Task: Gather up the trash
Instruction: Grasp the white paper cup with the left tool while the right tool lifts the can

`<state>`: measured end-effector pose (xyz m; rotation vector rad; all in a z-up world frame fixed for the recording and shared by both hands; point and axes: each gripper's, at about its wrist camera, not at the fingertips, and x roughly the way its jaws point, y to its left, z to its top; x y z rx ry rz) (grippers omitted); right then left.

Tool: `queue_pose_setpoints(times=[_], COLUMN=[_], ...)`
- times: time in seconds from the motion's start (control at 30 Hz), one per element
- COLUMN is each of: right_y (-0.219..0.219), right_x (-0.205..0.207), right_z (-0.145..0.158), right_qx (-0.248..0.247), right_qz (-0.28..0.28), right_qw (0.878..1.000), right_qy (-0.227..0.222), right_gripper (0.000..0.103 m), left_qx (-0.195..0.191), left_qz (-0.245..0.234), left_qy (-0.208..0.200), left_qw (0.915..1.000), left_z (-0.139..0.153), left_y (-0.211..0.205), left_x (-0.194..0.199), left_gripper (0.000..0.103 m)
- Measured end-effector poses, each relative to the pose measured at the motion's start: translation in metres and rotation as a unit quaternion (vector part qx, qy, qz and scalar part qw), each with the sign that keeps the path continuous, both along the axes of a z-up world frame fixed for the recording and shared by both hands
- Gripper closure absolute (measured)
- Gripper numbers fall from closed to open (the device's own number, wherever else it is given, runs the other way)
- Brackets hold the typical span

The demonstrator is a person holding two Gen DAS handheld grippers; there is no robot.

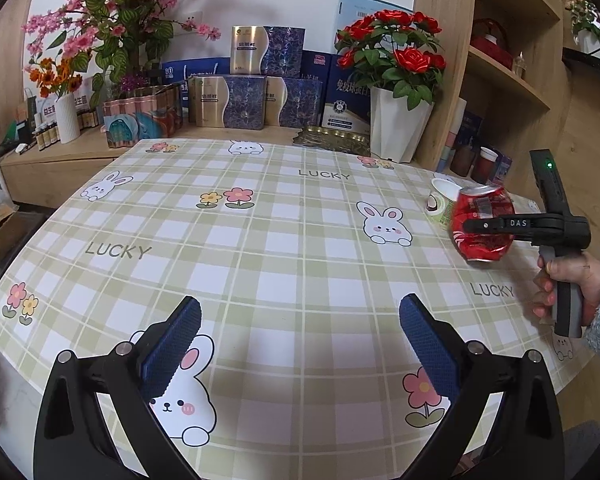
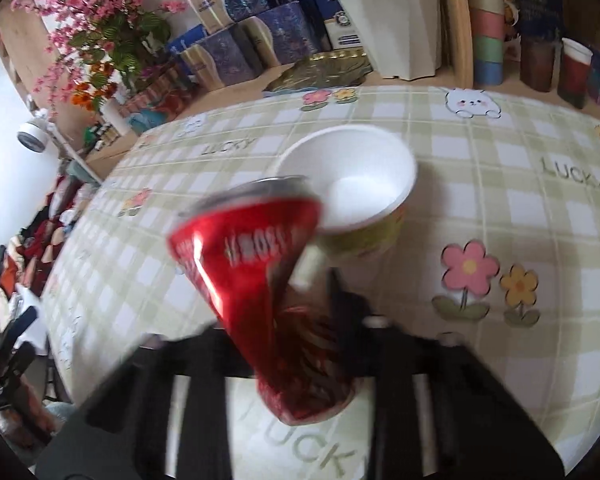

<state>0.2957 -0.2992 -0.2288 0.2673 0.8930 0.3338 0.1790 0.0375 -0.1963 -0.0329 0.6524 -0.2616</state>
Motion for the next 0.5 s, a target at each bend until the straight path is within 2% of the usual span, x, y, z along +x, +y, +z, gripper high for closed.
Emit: queue_pose_setpoints(times=[0.17, 0.27, 0.43, 0.5], right_y=[-0.013, -0.035, -0.074, -0.087], right_x=[-0.036, -0.063, -0.091, -0.097], right_z=[0.011, 0.020, 0.030, 0.032], right_qx=[0.055, 0.080, 0.082, 0.081], right_qz=[-0.007, -0.042, -0.109, -0.125], right_qw=[0.998, 0.995, 0.990, 0.988], right_qy=[-0.015, -0.028, -0.042, -0.046], right_gripper=[0.096, 0.096, 0.096, 0.096], left_qx=[-0.002, -0.003, -0.018, -0.023], left_qz=[-0.017, -0.031, -0.081, -0.113], left_qy=[0.007, 0.015, 0.031, 0.032], left_qw=[0.9998, 0.9994, 0.9961, 0.9928], left_z=[0.003, 0.004, 0.011, 0.013], left_y=[-0.012, -0.024, -0.070, -0.101], left_x=[0.002, 0.008, 0.038, 0.056], left_gripper=[0.006, 0.006, 0.006, 0.006])
